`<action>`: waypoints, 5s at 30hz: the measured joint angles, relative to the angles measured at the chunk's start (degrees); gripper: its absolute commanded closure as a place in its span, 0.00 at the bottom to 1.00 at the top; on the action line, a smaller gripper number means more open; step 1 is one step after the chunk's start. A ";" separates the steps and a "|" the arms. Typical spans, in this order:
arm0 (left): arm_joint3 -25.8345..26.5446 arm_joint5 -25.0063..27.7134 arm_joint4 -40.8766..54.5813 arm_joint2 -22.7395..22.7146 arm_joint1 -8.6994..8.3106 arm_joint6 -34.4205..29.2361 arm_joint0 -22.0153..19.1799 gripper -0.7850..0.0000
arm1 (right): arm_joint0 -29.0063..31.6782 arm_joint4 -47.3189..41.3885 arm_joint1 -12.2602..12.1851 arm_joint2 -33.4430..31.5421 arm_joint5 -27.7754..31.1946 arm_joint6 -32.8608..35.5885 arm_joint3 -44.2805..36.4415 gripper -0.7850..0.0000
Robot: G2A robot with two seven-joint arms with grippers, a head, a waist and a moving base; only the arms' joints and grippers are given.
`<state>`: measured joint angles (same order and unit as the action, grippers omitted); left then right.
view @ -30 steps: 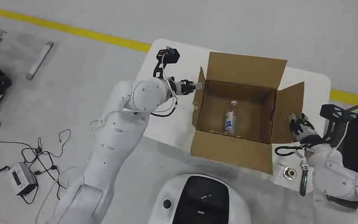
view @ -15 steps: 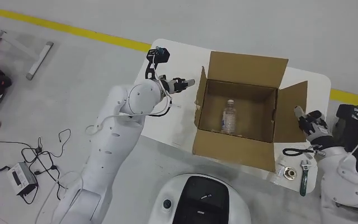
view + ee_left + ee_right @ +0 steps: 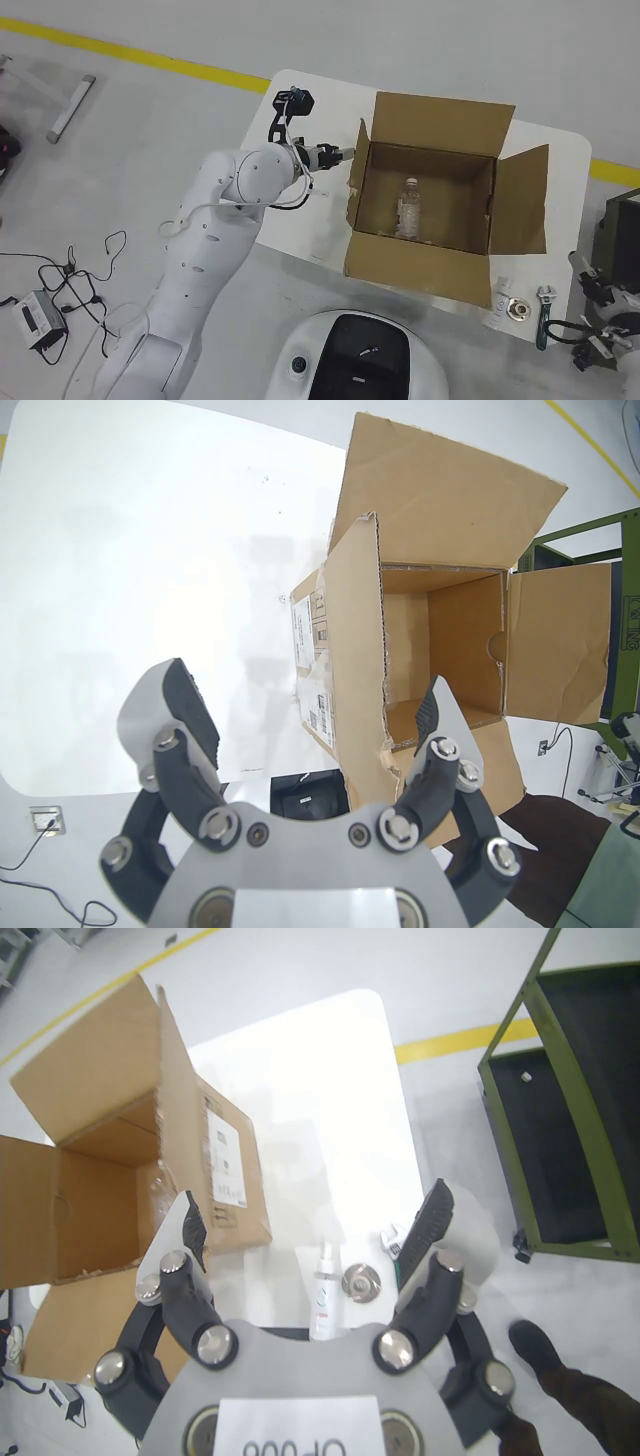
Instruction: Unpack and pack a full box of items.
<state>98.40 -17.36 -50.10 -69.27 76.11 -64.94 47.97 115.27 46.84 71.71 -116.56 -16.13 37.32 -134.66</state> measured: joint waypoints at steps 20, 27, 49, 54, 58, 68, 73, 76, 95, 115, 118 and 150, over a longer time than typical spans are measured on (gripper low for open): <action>0.00 0.00 0.00 0.00 0.00 0.00 0.00 0.00 | 4.67 4.13 0.25 4.57 0.10 4.09 1.99 1.00; 0.00 0.00 0.00 0.00 0.00 0.00 0.00 0.00 | 5.58 8.27 0.32 8.78 -2.87 8.85 5.53 1.00; 0.00 0.00 0.00 0.00 0.00 0.00 0.00 0.00 | -3.36 20.18 0.79 21.79 -9.78 10.96 16.82 0.51; 0.00 0.00 0.00 0.00 0.00 0.00 0.00 0.00 | -5.28 20.51 0.99 23.17 -10.53 10.47 19.30 0.26; 0.00 0.00 0.00 0.00 0.00 0.00 0.00 0.00 | -6.41 20.32 1.14 23.93 -11.00 10.60 20.87 0.36; 0.00 0.00 0.00 0.00 0.00 0.00 0.00 0.00 | -8.20 19.41 1.39 24.67 -11.15 10.48 22.56 0.37; 0.00 0.00 0.00 0.00 0.00 0.00 0.00 0.00 | -10.06 19.33 1.48 24.87 -11.49 10.77 24.15 0.39; 0.00 0.00 0.00 0.00 0.00 0.00 0.00 0.00 | -11.12 19.35 1.52 25.08 -11.48 11.05 24.88 0.39; 0.00 0.00 0.00 0.00 0.00 0.00 0.00 0.00 | -15.47 20.56 1.83 27.23 -11.70 12.19 29.49 0.54; 0.00 0.00 0.00 0.00 0.00 0.00 0.00 0.00 | -16.81 20.57 2.08 27.27 -12.29 12.35 31.05 1.00; 0.00 0.00 0.00 0.00 0.00 0.00 0.00 0.00 | -16.47 20.20 2.11 26.81 -12.45 12.10 29.89 1.00; 0.00 0.00 0.00 0.00 0.00 0.00 0.00 0.00 | -13.77 -5.34 0.72 -0.81 8.49 5.57 0.01 1.00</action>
<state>98.40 -17.36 -50.10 -69.26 76.11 -64.94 47.97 101.49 41.50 72.43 -117.37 -7.64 42.89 -134.65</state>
